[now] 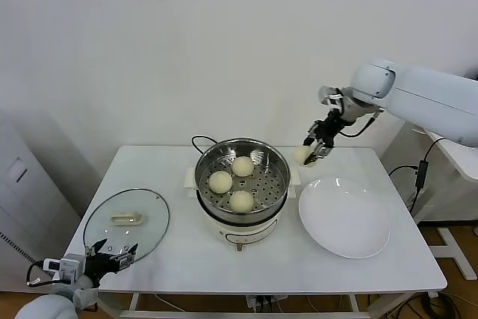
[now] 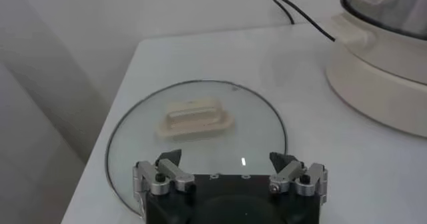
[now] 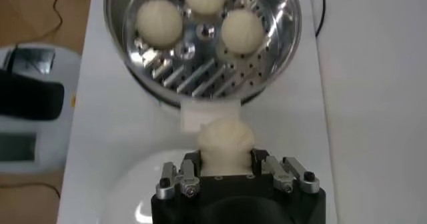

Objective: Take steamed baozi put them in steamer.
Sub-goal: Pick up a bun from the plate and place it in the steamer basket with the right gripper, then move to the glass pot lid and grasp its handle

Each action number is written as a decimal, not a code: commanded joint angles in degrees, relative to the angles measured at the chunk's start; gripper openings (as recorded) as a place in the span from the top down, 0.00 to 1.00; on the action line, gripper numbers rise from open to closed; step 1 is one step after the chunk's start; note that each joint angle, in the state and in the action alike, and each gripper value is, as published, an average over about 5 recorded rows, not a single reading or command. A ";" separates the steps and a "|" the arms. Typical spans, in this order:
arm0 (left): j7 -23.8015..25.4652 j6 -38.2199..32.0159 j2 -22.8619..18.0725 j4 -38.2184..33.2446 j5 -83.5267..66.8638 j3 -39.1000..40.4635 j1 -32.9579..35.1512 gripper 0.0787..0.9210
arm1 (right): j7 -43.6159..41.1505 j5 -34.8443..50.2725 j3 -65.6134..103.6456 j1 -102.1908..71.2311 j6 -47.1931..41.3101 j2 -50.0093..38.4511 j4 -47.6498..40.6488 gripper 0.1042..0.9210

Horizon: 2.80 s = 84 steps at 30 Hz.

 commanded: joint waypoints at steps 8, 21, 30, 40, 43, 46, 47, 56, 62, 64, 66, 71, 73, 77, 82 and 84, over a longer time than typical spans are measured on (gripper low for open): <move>0.02 -0.03 0.17 0.35 -0.02 -0.07 -0.14 0.12 | 5.56 6.84 -1.89 -2.06 -6.76 10.43 0.09 0.55; 0.03 -0.06 0.20 0.55 -0.12 -0.04 -0.40 0.12 | 9.13 3.09 -1.10 -7.95 -8.66 12.51 -0.40 0.55; 0.04 -0.21 0.21 0.54 -0.19 -0.19 -0.21 0.12 | 10.90 -0.03 -0.46 -10.67 -8.86 12.16 -0.89 0.55; 0.02 -0.25 0.07 0.60 -0.21 -0.17 -0.26 0.12 | 12.55 0.87 1.22 -11.56 -9.16 11.81 -1.17 0.35; 0.01 -0.28 0.03 0.52 -0.21 -0.25 -0.06 0.12 | 11.76 1.01 1.81 -10.57 -9.26 11.03 -0.81 0.25; 0.00 -0.30 0.08 0.25 -0.20 -0.44 0.21 0.12 | 9.57 1.41 3.60 -8.33 -9.26 9.30 -0.76 0.16; 0.00 -0.31 0.11 0.13 -0.20 -0.53 0.29 0.12 | 8.70 1.83 4.71 -7.52 -9.25 8.31 -0.87 0.14; -0.02 -0.39 -0.18 -0.14 -0.26 -1.10 0.37 0.12 | 17.54 12.93 22.14 -13.19 -6.63 -6.64 1.54 0.12; -0.11 -0.46 -0.29 -0.09 -0.87 -1.52 -0.06 0.12 | 29.42 16.01 41.69 -29.30 0.22 -15.19 4.69 0.12; -0.19 -0.44 -0.32 -0.27 -1.21 -1.74 -0.14 0.12 | 32.87 15.88 48.27 -35.23 2.82 -17.32 6.15 0.12; -0.33 -0.55 -0.38 -0.43 -1.27 -1.85 -0.14 0.12 | 36.59 15.41 54.67 -41.18 5.96 -18.75 7.65 0.12; -0.67 -1.63 -0.83 -0.97 -1.19 -2.07 0.16 0.12 | 46.73 12.39 73.91 -60.27 14.10 -18.59 10.64 0.12; -0.81 -2.29 -0.94 -1.11 -1.20 -2.11 0.20 0.12 | 49.89 10.03 82.89 -69.00 15.88 -17.18 12.19 0.12; -1.20 -3.31 -1.73 -1.38 -1.26 -2.33 -0.10 0.12 | 56.32 5.32 98.25 -85.47 17.90 -13.04 15.88 0.12; -1.38 -4.10 -1.94 -1.58 -0.05 -2.23 -0.16 0.12 | 58.72 -1.94 112.61 -100.01 19.24 -5.53 18.33 0.12; -1.29 -4.94 -1.67 -1.04 1.67 -2.07 -0.35 0.12 | 57.94 -4.98 116.48 -104.00 19.45 -3.18 18.68 0.12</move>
